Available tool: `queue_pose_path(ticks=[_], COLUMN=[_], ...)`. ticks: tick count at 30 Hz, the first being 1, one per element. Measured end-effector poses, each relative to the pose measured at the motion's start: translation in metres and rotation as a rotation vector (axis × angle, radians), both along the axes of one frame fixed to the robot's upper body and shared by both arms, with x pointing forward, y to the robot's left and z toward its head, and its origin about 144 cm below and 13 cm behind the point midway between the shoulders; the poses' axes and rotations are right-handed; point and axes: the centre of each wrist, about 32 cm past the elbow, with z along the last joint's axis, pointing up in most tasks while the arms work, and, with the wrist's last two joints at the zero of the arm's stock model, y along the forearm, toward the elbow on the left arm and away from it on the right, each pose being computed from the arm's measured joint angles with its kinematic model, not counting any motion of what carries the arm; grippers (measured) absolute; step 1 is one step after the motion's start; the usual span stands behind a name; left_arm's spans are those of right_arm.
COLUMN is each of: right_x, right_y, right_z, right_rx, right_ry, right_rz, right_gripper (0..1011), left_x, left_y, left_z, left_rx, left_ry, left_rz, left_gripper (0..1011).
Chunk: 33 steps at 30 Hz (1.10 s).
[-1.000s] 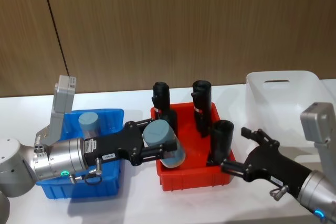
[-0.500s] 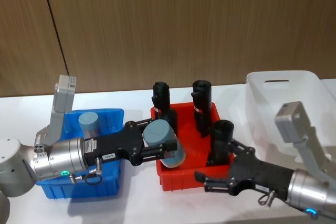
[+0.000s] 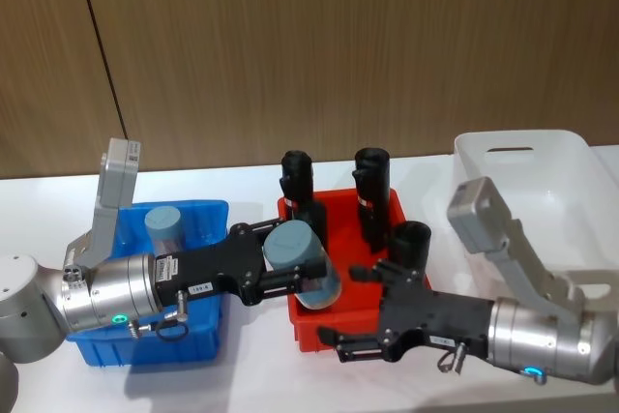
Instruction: Pick the cotton swabs from the blue box and place them into the white box.
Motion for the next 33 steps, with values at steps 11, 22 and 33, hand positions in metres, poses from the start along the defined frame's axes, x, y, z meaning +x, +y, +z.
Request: queue_pose_path(ticks=[11, 22, 33], right_x=[0.014, 0.023, 0.026], right_y=[0.014, 0.021, 0.027], right_z=[0.003, 0.005, 0.009], right_rx=[-0.030, -0.059, -0.064], right_ry=[-0.013, -0.031, -0.035], right_rz=[0.012, -0.007, -0.008], right_gripper=[1002, 1002, 1002], left_x=[0.000, 0.000, 0.000], left_y=[0.000, 0.000, 0.000], left_z=[0.000, 0.000, 0.000], left_rx=[0.000, 0.000, 0.000], left_ry=[0.000, 0.000, 0.000], left_rz=[0.000, 0.000, 0.000], left_gripper=[669, 669, 669])
